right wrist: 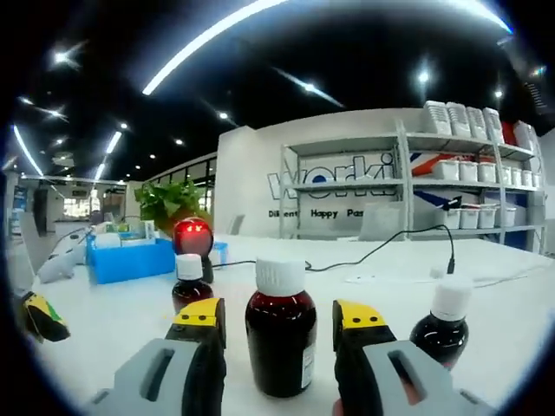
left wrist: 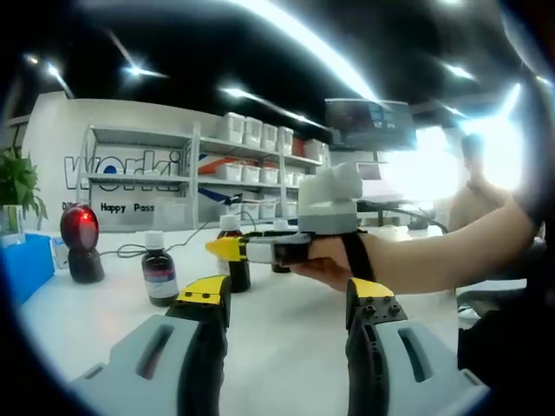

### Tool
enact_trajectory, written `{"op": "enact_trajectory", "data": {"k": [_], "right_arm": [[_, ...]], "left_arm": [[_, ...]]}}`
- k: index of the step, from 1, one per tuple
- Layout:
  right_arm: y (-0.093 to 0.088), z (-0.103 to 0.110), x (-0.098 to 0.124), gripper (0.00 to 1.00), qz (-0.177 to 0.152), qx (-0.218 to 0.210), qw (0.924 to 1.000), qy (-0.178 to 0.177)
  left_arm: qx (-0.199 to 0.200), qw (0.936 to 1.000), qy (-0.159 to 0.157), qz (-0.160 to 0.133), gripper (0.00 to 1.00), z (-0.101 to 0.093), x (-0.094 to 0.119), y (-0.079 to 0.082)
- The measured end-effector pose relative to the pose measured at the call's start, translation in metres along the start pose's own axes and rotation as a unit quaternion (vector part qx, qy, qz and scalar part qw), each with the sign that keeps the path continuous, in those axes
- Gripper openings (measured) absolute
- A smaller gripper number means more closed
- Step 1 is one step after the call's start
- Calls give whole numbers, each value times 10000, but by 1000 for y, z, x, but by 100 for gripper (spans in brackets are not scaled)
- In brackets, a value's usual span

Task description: Rotate the medicine bottle to make it face forward pick up the medicine bottle inspect the drug traceability code place the medicine on the table

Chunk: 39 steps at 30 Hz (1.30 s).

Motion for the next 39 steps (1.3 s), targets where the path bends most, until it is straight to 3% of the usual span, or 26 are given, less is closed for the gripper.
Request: {"op": "enact_trajectory", "data": {"k": [5, 10, 15, 19, 25, 32, 37, 39], "right_arm": [[-2, 13, -2, 44, -25, -189, 9997, -151], [-3, 12, -1, 43, -56, -129, 9973, -718], [-7, 23, -1, 42, 8, 46, 9955, -942], [-7, 17, 3, 30, 51, 204, 9931, -1151], [-8, 11, 2, 30, 83, 83, 9958, -907], [-11, -3, -10, 29, 161, -105, 9998, -32], [-12, -11, -12, 29, 98, -47, 9990, 431], [-11, -13, -13, 29, 115, -39, 9969, 778]], "left_arm": [[72, 9998, 148, -94, 43, 5, 2, 2], [140, 9985, 459, -269, 43, 13, 7, 7], [232, 9975, 584, -315, 43, 18, 8, 7], [201, 9977, 580, -305, 43, 17, 8, 7], [193, 9979, 557, -278, 43, 16, 7, 7], [180, 9982, 519, -252, 43, 15, 6, 6], [162, 9989, 399, -199, 43, 11, 5, 5], [132, 9991, 370, -148, 43, 10, 4, 4]]}}
Point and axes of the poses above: the point that each gripper's makers call its tool centre point, and the gripper's own axes: x roughly backward along the fingers, z roughly to its left, y roughly out of its top, the point moved 7 cm from there along x, roughly backward along the fingers, and after that the axes turned 1 degree about -y, right-handed, at the moved point
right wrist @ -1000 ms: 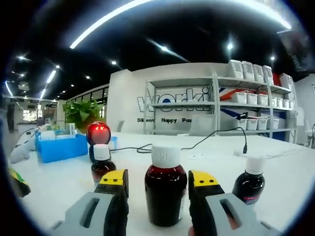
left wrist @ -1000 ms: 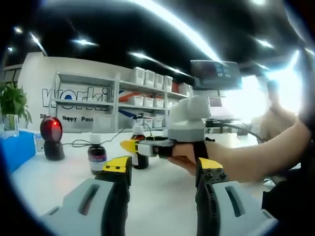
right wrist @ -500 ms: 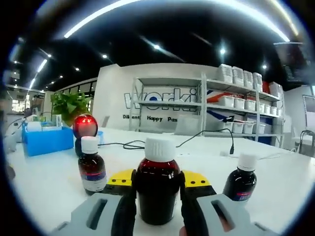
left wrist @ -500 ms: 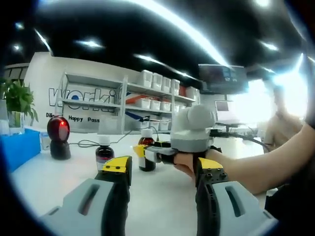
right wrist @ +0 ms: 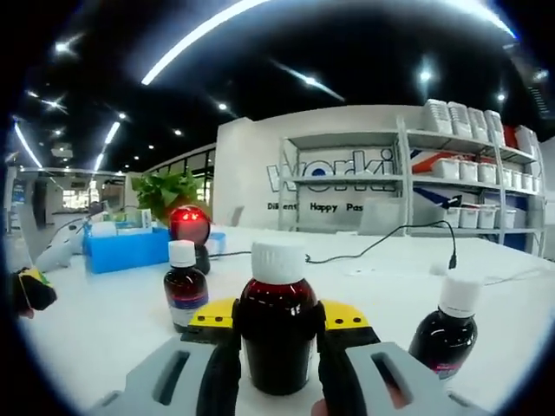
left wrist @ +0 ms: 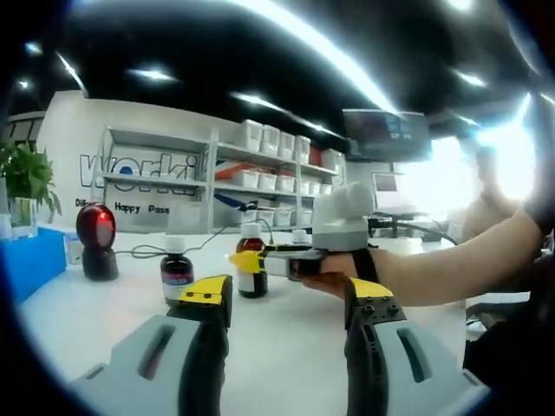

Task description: Rotate the medicine bottle to make it face forward pick up the medicine bottle inspect the drug traceability code place the medicine on the table

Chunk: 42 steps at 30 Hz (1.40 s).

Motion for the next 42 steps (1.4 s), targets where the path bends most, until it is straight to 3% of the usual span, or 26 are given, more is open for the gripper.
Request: {"op": "enact_trajectory", "data": {"k": [6, 9, 13, 21, 23, 25, 28, 33, 36, 37, 42], "right_arm": [[1, -6, -2, 29, 79, 50, 9964, 846], [1, -14, -8, 29, 131, 1, 9899, 1412], [2, -12, -6, 29, 116, 130, 9826, 1851], [4, -2, 3, 30, 79, 6, 9791, 2031], [4, -2, 6, 34, 144, -535, 9777, 2024], [7, -3, 10, 40, 4, -526, 9806, 1889], [11, -5, 17, 40, -136, -463, 9847, 1677], [16, -2, 26, 40, -173, -50, 9983, 551], [15, 10, 23, 42, -40, 523, 9985, 128], [18, 13, 22, 41, -163, 658, 9977, -43], [13, 20, 14, 43, -20, 713, 9928, -964]], "left_arm": [[-8, 10000, -54, 59, 44, 0, 0, -2], [13, 10000, -52, 69, 44, 1, -1, -2], [10, 9999, -70, 82, 44, 1, -1, -3], [7, 9999, -88, 89, 44, 0, -1, -3], [-5, 9999, -98, 98, 44, 0, -2, -4], [-8, 9999, -104, 111, 44, -1, -2, -4], [-17, 9999, -87, 94, 44, 0, -1, -3], [-45, 9999, -69, 71, 44, -1, -1, -2], [-65, 9999, -59, 57, 44, -2, 0, -2], [-66, 9999, -55, 55, 44, -2, 0, -2], [-42, 10000, -42, 32, 43, -1, 0, -1]]}}
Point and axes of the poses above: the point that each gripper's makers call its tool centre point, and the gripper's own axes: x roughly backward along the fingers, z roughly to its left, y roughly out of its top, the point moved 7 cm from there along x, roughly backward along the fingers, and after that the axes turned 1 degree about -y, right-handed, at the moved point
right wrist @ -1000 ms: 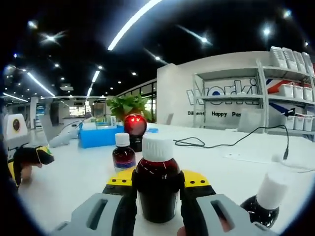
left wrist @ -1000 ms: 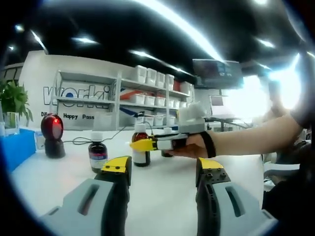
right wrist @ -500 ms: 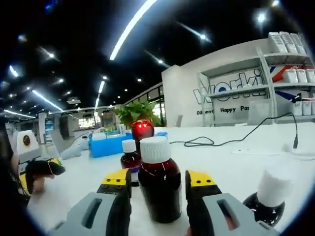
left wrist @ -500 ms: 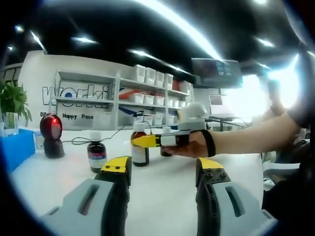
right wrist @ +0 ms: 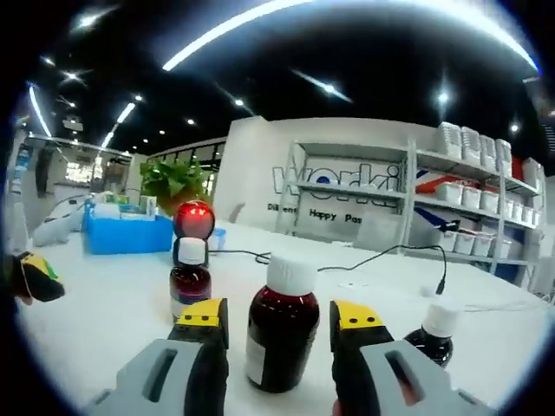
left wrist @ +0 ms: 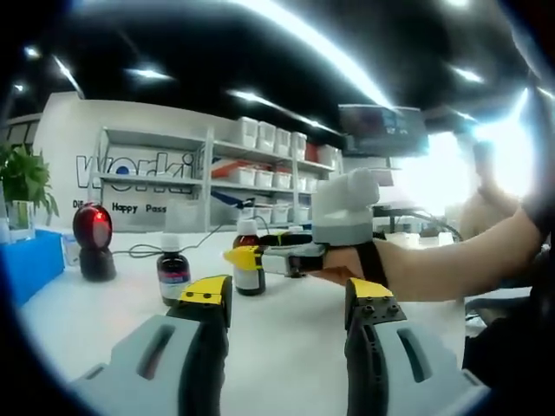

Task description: Rotate the medicine bottle to make it face forward pick up the medicine bottle inspect the drug traceability code place the medicine on the table

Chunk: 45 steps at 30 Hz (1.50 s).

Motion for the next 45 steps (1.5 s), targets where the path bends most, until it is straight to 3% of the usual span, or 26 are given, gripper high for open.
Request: {"op": "enact_trajectory", "data": {"k": [11, 18, 20, 24, 30, 37, 41, 45], "right_arm": [[0, 7, 1, 30, 206, -109, 9977, -641], [-3, 5, 2, 29, 169, -310, 9985, -422], [-4, 2, -1, 29, 113, -486, 9986, -190], [-4, -4, -5, 29, 70, -396, 9981, 460], [-5, -13, -10, 29, 56, -425, 9939, 1013], [-6, -22, -17, 29, -43, -485, 9783, 2014], [-6, -23, -17, 28, -92, -467, 9639, 2620], [-6, -29, -18, 29, -162, -417, 9525, 3012]], "left_arm": [[-3, 10000, 1, -9, 44, -1, 0, 0], [-7, 10000, 0, -1, 43, -1, 0, 0], [-8, 10000, 8, 1, 43, 0, 0, 0], [-7, 10000, 11, 0, 43, 0, 0, 0], [-12, 10000, 20, 14, 43, 0, 0, 0], [-41, 10000, 6, 55, 43, -1, -1, -1], [-38, 10000, -6, 58, 43, -1, -1, -1], [-37, 10000, -37, 52, 43, -2, -1, -1]]}}
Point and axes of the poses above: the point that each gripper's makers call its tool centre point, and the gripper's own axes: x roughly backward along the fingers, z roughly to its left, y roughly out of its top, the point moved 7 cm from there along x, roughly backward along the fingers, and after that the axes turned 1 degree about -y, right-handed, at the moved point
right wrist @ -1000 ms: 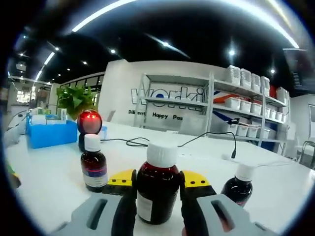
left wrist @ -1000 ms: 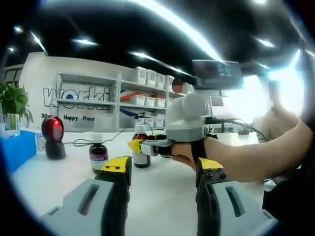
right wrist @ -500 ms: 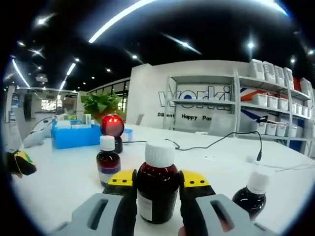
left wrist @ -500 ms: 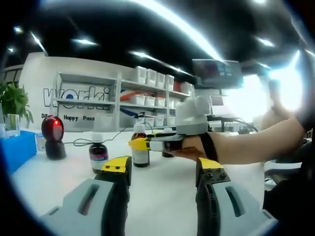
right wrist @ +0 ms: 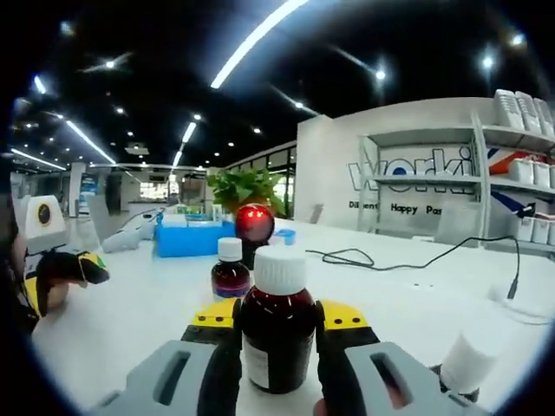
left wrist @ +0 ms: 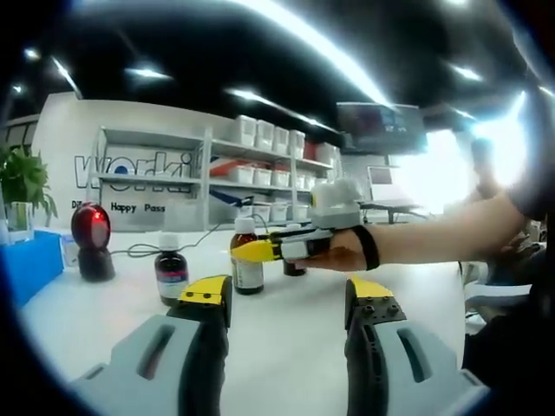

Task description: Rotate the medicine bottle to make it face forward pick up the medicine bottle inspect the drug traceability code place the medicine on the table

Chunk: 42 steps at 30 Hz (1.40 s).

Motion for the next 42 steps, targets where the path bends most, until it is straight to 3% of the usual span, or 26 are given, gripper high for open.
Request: {"op": "enact_trajectory", "data": {"k": [9, 13, 16, 19, 24, 27, 29, 35, 38, 42], "right_arm": [[-9, 9, 2, 32, 124, -195, 9997, -57], [-7, 11, 6, 36, -44, -341, 9986, -398], [-7, 14, 6, 44, -6, -208, 9953, -943], [-6, 19, 9, 46, 119, 165, 9880, -1530], [-3, 24, -1, 49, 168, 48, 9744, -2241], [-1, 29, -1, 46, 176, 138, 9635, -2667], [0, 30, 0, 44, 105, -28, 9561, -2928], [-2, 33, -6, 33, 92, -257, 9476, -3182], [-3, 30, -7, 30, 176, -132, 9431, -3317], [-3, 28, -6, 29, 147, -144, 9483, -3167]], "left_arm": [[-18, 10000, -6, 14, 43, -1, 0, 0], [-12, 10000, 3, 8, 43, -1, 0, 0], [-13, 10000, 5, 10, 43, -1, 0, 0], [-14, 10000, 7, 9, 43, -2, 0, 0], [16, 10000, 48, -43, 43, 1, 1, 1], [36, 9999, 87, -69, 43, 2, 1, 2], [33, 9999, 117, -64, 43, 3, 2, 2], [87, 9998, 157, -118, 43, 4, 3, 3], [89, 9998, 154, -128, 43, 4, 3, 3], [92, 9998, 154, -132, 43, 5, 3, 3]]}}
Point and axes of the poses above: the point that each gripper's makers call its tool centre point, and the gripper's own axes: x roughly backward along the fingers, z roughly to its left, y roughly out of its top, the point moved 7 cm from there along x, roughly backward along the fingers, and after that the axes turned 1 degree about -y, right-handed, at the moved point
